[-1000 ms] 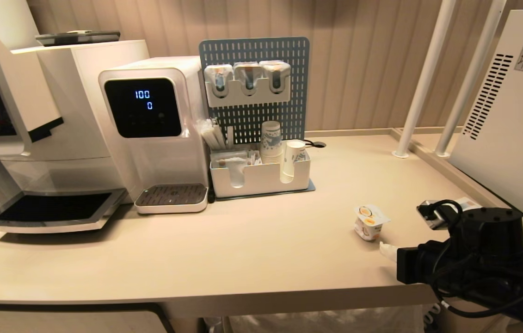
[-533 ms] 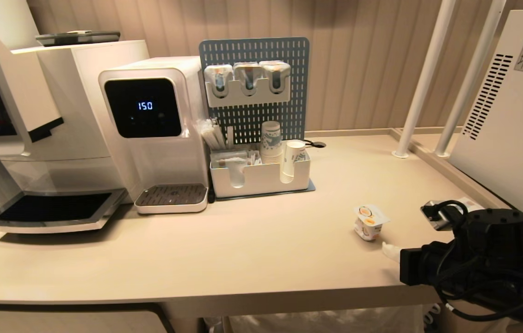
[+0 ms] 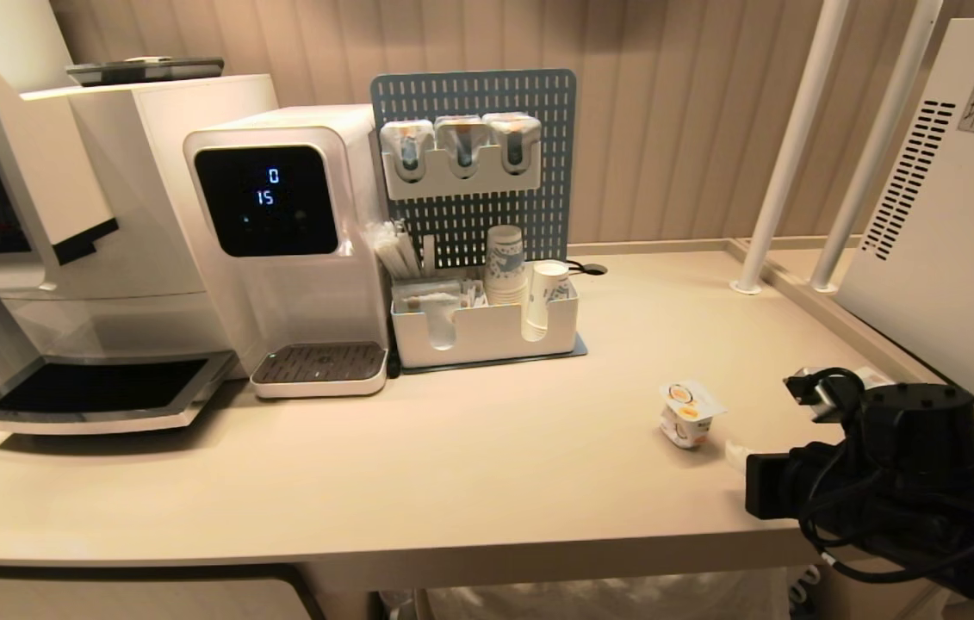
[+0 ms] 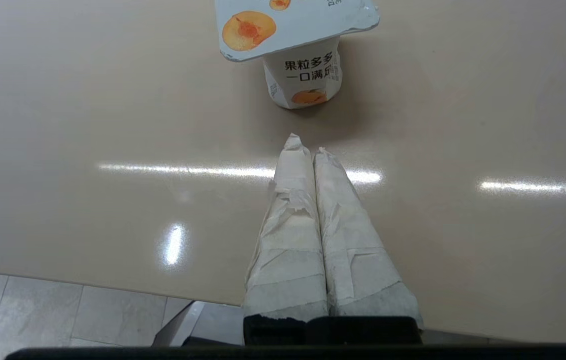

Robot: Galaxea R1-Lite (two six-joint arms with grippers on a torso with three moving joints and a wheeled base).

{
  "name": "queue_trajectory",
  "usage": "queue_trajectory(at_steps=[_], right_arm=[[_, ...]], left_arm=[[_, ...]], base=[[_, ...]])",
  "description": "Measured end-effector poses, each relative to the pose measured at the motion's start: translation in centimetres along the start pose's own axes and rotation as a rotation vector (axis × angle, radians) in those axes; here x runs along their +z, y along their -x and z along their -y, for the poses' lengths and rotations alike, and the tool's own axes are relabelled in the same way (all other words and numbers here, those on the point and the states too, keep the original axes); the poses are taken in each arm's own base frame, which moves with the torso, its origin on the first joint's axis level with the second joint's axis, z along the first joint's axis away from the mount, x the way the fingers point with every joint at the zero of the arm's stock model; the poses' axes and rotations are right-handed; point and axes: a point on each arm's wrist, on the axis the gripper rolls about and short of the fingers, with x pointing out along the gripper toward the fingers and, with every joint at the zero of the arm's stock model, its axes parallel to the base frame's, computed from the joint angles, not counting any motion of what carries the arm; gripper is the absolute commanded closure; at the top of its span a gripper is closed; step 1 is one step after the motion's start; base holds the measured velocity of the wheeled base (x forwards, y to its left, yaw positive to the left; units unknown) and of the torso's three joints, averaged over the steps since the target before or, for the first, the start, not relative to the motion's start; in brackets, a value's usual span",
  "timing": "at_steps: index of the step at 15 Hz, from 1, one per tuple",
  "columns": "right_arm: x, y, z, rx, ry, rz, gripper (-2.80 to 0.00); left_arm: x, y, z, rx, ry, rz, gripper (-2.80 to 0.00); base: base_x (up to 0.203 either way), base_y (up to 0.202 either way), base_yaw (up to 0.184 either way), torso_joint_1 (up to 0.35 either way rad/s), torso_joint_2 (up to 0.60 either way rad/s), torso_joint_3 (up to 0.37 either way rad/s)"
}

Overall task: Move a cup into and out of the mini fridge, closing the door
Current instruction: Put the yoghurt in the freezer

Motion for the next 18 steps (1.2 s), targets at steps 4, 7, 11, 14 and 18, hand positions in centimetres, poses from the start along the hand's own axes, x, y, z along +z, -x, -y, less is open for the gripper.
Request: queue_trajectory(at_steps=[4,7,11,14,18], right_arm=[[-0.3,-0.2,0.1,-0.036,0.037,-0.019,-2.8],[-0.4,-0.3,0.1,-0.041,0.072,-0.031,-2.8],[-0.3,-0.9,0.1,-0.041,0.063,-0.027,-2.8],[-0.1,-1.4,0.0,-0.041,0.062,-0.024,-2.8],[0.4,-2.4,-0.2,-0.039,0.054,-0.016,-2.8]], left_arm=[[0.0,0.0,0.0,0.001,0.0,0.0,0.0],[0.0,0.0,0.0,0.0,0.0,0.0,0.0],[0.0,0.0,0.0,0.0,0.0,0.0,0.0],[0.0,0.0,0.0,0.0,0.0,0.0,0.0],[0.0,0.0,0.0,0.0,0.0,0.0,0.0]], base=[[0.0,0.0,0.0,0.0,0.0,0.0],[0.0,0.0,0.0,0.0,0.0,0.0],[0.0,0.0,0.0,0.0,0.0,0.0],[0.0,0.0,0.0,0.0,0.0,0.0],[0.0,0.0,0.0,0.0,0.0,0.0]])
